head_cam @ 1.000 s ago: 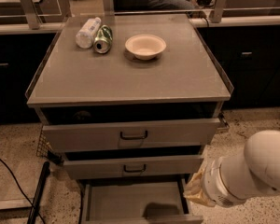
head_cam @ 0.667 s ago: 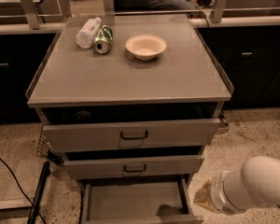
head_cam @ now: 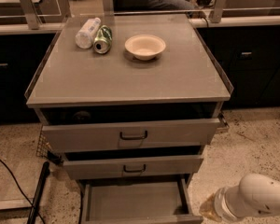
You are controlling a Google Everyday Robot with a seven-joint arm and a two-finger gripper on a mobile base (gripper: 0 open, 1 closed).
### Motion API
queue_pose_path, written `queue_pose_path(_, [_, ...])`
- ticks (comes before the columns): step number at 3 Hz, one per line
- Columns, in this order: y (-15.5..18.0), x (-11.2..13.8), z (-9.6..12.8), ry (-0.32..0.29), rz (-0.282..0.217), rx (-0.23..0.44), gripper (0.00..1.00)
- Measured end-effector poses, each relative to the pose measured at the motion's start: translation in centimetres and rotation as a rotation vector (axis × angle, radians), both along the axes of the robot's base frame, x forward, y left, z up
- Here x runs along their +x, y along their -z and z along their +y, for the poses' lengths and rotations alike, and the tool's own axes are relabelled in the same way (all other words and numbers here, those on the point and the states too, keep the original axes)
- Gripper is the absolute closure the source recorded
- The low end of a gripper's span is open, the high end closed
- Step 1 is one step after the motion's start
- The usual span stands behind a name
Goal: Close bottom drawer
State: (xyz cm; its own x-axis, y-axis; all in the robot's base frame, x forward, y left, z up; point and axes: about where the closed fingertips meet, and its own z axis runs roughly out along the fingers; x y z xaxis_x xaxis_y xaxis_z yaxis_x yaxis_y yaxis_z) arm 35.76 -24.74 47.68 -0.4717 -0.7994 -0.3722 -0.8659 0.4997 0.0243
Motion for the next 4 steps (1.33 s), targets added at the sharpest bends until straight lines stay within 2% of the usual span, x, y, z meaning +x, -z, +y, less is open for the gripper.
queue_pose_path(1, [3.4, -1.8, 0.7, -0.002, 0.069, 0.033, 1.0])
queue_pose_path(2, [5.1, -2.2, 0.1, -0.002, 0.096, 0.03, 1.0])
queue_pose_path(3, [9.7, -3.6, -0.2, 0.0, 0.091, 0.072, 1.0])
queue_pose_path(4, [15.5, -5.4, 0.3, 0.002, 0.089, 0.156, 1.0])
